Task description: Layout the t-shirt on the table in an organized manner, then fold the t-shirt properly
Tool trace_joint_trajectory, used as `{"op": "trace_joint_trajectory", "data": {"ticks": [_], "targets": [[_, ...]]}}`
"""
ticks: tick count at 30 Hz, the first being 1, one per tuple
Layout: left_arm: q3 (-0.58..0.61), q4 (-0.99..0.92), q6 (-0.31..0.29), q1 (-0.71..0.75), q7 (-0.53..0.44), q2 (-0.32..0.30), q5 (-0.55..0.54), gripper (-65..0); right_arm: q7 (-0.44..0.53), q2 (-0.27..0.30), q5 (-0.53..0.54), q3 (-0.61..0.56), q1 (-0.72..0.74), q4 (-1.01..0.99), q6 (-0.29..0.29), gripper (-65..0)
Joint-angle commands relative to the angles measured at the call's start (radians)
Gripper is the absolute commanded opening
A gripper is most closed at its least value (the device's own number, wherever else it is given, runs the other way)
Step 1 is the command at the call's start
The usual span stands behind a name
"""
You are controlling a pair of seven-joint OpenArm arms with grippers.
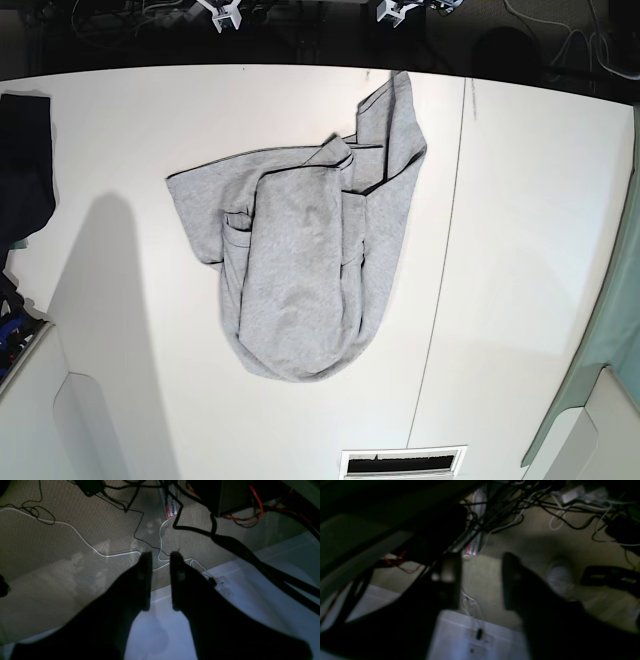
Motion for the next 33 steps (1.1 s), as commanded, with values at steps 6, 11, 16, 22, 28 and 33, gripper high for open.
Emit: {"op": "trace_joint_trajectory", "data": {"ticks": [6, 11, 16, 22, 28, 33], "targets": [[-0.001, 0.004, -0.009, 0.004, 0.0, 0.002, 0.002, -65.0, 0.008, 0.0, -0.018, -0.002, -0.005, 0.003, -0.003, -55.9], [-0.001, 0.004, -0.01, 0.004, 0.001, 0.002, 0.002, -64.5, 0.007, 0.0, -0.018, -0.002, -0.005, 0.003, -0.003, -40.9], [-0.001, 0.005, -0.01, 0.009, 0.0, 0.002, 0.002, -47.5, 0.023, 0.001, -0.018, -0.002, -0.005, 0.004, -0.003, -30.7], [-0.001, 0.006, -0.014, 0.01, 0.002, -0.002, 0.002, -47.6, 0.03, 0.008, -0.065, -0.002, -0.005, 0.005, -0.002, -46.1], [-0.001, 0.095, -0.064, 0.06, 0.077, -0.05, -0.027, -47.6, 0.03, 0.04, -0.066, -0.002, -0.019, 0.009, 0.061, -48.1], [-0.035, 0.259, -0.158, 0.171, 0.076, -0.114, -0.153, -47.6, 0.03, 0.089, -0.066, -0.002, -0.066, 0.053, 0.116, -48.1]]}}
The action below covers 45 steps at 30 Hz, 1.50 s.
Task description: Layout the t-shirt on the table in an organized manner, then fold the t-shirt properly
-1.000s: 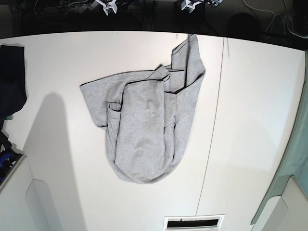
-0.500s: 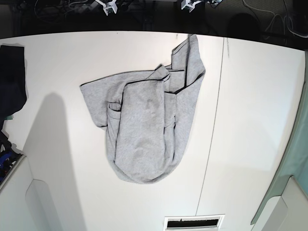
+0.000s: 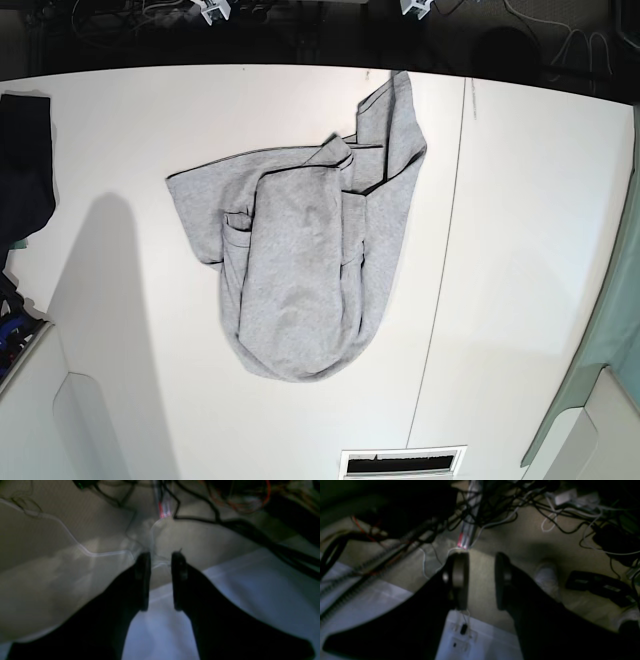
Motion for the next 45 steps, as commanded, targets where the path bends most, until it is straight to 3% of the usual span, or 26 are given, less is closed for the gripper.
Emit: {"op": "trace_joint_trajectory", "data": {"ticks": [1, 5, 9, 13, 16, 23, 27, 37, 42, 45], "targets": [[-0.021, 0.036, -0.028, 0.027, 0.001, -0.012, -0.018, -47.6, 0.003, 0.016, 0.002, -0.001, -0.021, 0.024, 0.032, -48.1], [-0.162, 0.163, -0.079, 0.117, 0.001, -0.031, -0.041, -47.5, 0.003, 0.063, 0.037, -0.001, -0.102, 0.151, 0.136, -48.1], [-0.322, 0.295, -0.085, 0.197, 0.02, -0.036, -0.041, -47.5, 0.003, 0.109, 0.144, -0.001, -0.203, 0.335, 0.238, -48.1], [-0.465, 0.448, -0.085, 0.274, 0.027, -0.036, -0.049, -47.5, 0.003, 0.15, 0.2, -0.001, -0.303, 0.535, 0.24, -48.1], [-0.533, 0.568, -0.093, 0.327, 0.053, -0.045, -0.13, -47.5, 0.003, 0.173, 0.219, -0.001, -0.368, 0.671, 0.241, -48.1], [-0.605, 0.85, -0.209, 0.417, 0.206, -0.098, -0.33, -46.8, 0.002, 0.194, 0.266, -0.001, -0.476, 0.932, 0.248, -48.1], [-0.627, 1.009, -0.212, 0.462, 0.257, -0.12, -0.37, -46.9, -0.002, 0.199, 0.3, -0.001, -0.51, 1.051, 0.251, -48.1], [-0.689, 1.258, -0.211, 0.486, 0.238, -0.196, -0.443, -46.7, -0.001, 0.195, 0.36, -0.001, -0.408, 1.213, 0.251, -48.1], [-0.67, 1.266, -0.203, 0.42, 0.232, -0.247, -0.486, -29.9, -0.006, 0.155, 0.357, -0.001, -0.233, 1.213, 0.251, -48.1], [-0.615, 1.266, -0.2, 0.36, 0.232, -0.275, -0.485, -29.3, -0.035, 0.109, 0.358, -0.001, -0.125, 1.213, 0.251, -43.7]]}}
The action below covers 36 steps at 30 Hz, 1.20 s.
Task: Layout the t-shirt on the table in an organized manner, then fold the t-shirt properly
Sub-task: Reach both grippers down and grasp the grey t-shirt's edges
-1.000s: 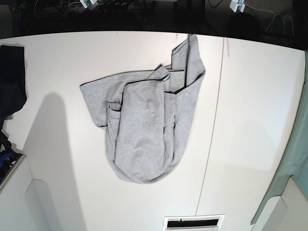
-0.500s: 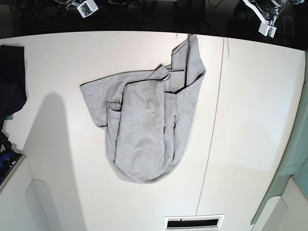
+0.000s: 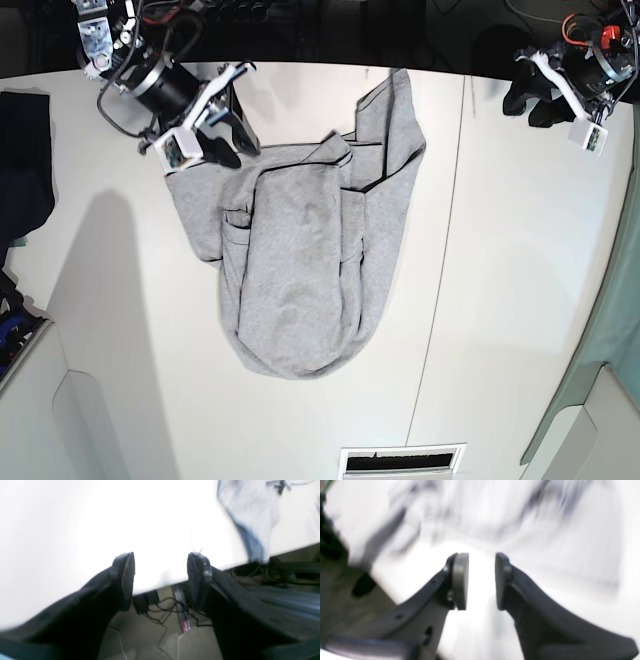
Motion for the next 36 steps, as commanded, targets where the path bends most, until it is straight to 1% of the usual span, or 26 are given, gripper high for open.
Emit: {"op": "trace_joint_trajectory", "data": {"ticks": [1, 3, 4, 6, 7, 11, 13, 17, 20, 22, 26, 27, 28, 30, 31, 32, 33, 35, 36], "targets": [[0.018, 0.014, -0.003, -0.022, -0.018, -0.02, -0.011, -29.3, -0.003, -0.016, 0.01, 0.002, 0.032, 0.014, 0.004, -40.5], [0.075, 0.014, 0.01, -0.064, -0.019, -0.03, 0.014, -29.3, -0.045, -0.056, 0.01, -0.001, 0.093, 0.01, 0.004, -34.6], [0.103, 0.013, 0.033, -0.086, -0.019, -0.032, 0.031, -29.3, -0.067, -0.075, 0.01, -0.006, 0.118, 0.005, 0.001, -32.8], [0.154, 0.01, 0.074, -0.129, -0.023, -0.031, 0.069, -29.3, -0.085, -0.108, 0.006, -0.024, 0.161, -0.016, 0.0, -32.2], [0.177, 0.003, 0.084, -0.152, -0.028, -0.031, 0.089, -29.3, -0.084, -0.124, -0.003, -0.036, 0.181, -0.036, -0.006, -32.2], [0.264, -0.054, 0.094, -0.242, -0.045, -0.031, 0.134, -29.3, -0.083, -0.192, -0.087, -0.093, 0.264, -0.171, -0.024, -32.2], [0.303, -0.085, 0.094, -0.276, -0.045, -0.027, 0.149, -29.3, -0.079, -0.212, -0.124, -0.122, 0.301, -0.243, -0.058, -32.2], [0.368, -0.137, 0.094, -0.315, -0.061, -0.008, 0.181, -29.3, -0.076, -0.225, -0.178, -0.161, 0.347, -0.336, -0.132, -32.2], [0.389, -0.175, 0.094, -0.329, -0.09, 0.017, 0.2, -29.3, -0.076, -0.237, -0.203, -0.169, 0.359, -0.376, -0.177, -32.2], [0.391, -0.192, 0.094, -0.337, -0.093, 0.038, 0.2, -29.3, -0.076, -0.24, -0.211, -0.169, 0.359, -0.386, -0.187, -32.2], [0.391, -0.196, 0.094, -0.342, -0.098, 0.076, 0.2, -29.3, -0.076, -0.241, -0.211, -0.169, 0.36, -0.389, -0.187, -32.3], [0.391, -0.196, 0.094, -0.342, -0.1, 0.083, 0.2, -29.3, -0.076, -0.241, -0.211, -0.169, 0.36, -0.388, -0.187, -33.0], [0.393, -0.196, 0.094, -0.342, -0.101, 0.09, 0.2, -29.4, -0.076, -0.241, -0.211, -0.169, 0.36, -0.388, -0.187, -35.1], [0.393, -0.196, 0.094, -0.342, -0.101, 0.101, 0.201, -29.7, -0.076, -0.241, -0.211, -0.169, 0.36, -0.388, -0.187, -43.0], [0.393, -0.196, 0.094, -0.342, -0.101, 0.107, 0.203, -31.4, -0.076, -0.241, -0.211, -0.169, 0.36, -0.388, -0.187, -47.7], [0.393, -0.196, 0.094, -0.342, -0.101, 0.111, 0.213, -36.0, -0.074, -0.241, -0.211, -0.169, 0.36, -0.388, -0.187, -51.9], [0.393, -0.196, 0.094, -0.342, -0.101, 0.116, 0.224, -43.9, -0.067, -0.241, -0.211, -0.169, 0.36, -0.388, -0.187, -55.4], [0.393, -0.196, 0.094, -0.342, -0.103, 0.122, 0.254, -61.6, -0.051, -0.241, -0.212, -0.169, 0.361, -0.387, -0.187, -61.2], [0.393, -0.196, 0.094, -0.345, -0.108, 0.124, 0.267, -65.0, -0.043, -0.241, -0.211, -0.169, 0.363, -0.387, -0.187, -64.1]]}}
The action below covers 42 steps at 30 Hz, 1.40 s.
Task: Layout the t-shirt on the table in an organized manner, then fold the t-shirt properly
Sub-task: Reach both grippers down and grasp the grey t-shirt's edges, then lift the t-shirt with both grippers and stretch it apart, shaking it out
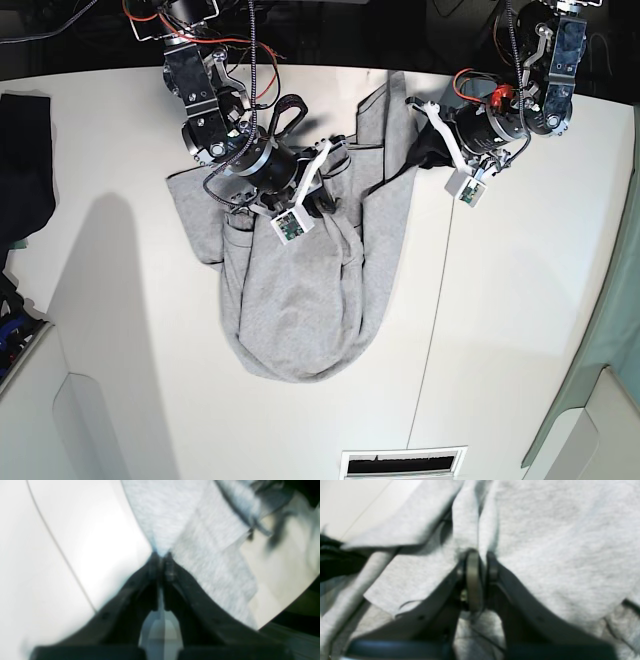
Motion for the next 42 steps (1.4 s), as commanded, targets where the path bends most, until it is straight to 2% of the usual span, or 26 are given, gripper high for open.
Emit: {"op": "trace_joint_trajectory", "data": {"ticks": [1, 5, 9, 12, 19, 23, 27, 29, 33, 37, 38, 42], "targets": [[-0.005, 0.012, -0.004, -0.014, -0.018, -0.002, 0.0, -65.0, 0.03, -0.006, 0.008, -0.001, 0.021, 0.014, 0.0, -65.0], [-0.007, 0.012, 0.019, -0.051, -0.013, -0.025, 0.027, -65.0, 0.029, -0.005, 0.006, -0.001, 0.042, 0.044, 0.006, -65.0], [-0.013, 0.012, 0.038, -0.107, -0.01, -0.097, 0.03, -65.0, 0.029, -0.005, -0.016, 0.01, 0.047, 0.161, 0.07, -65.0], [-0.043, 0.012, 0.048, -0.172, -0.01, -0.156, 0.03, -65.0, 0.018, 0.0, -0.019, 0.025, 0.05, 0.274, 0.075, -65.0], [-0.12, 0.012, 0.116, -0.369, -0.002, -0.348, 0.03, -65.0, -0.085, 0.003, -0.014, 0.132, 0.091, 0.481, 0.08, -65.0], [-0.125, 0.012, 0.162, -0.489, 0.036, -0.473, 0.024, -65.0, -0.103, 0.03, 0.029, 0.222, 0.108, 0.546, 0.079, -65.0], [-0.125, 0.014, 0.17, -0.564, 0.116, -0.552, -0.08, -65.0, -0.132, 0.061, 0.085, 0.31, 0.1, 0.571, 0.08, -65.0], [-0.125, 0.019, 0.126, -0.566, 0.156, -0.57, -0.134, -65.0, -0.171, 0.074, 0.109, 0.35, 0.092, 0.571, 0.079, -65.0], [-0.125, 0.036, -0.013, -0.533, 0.269, -0.563, -0.306, -65.0, -0.178, 0.114, 0.137, 0.423, 0.043, 0.571, 0.079, -65.0], [-0.125, 0.084, -0.143, -0.423, 0.276, -0.537, -0.435, -65.0, -0.177, 0.146, 0.146, 0.465, -0.02, 0.569, 0.079, -65.0], [-0.125, 0.097, -0.162, -0.394, 0.281, -0.526, -0.456, -65.0, -0.177, 0.152, 0.147, 0.47, -0.035, 0.569, 0.079, -65.0], [-0.124, 0.137, -0.163, -0.274, 0.293, -0.475, -0.499, -65.0, -0.179, 0.171, 0.146, 0.478, -0.095, 0.565, 0.08, -65.0]]}}
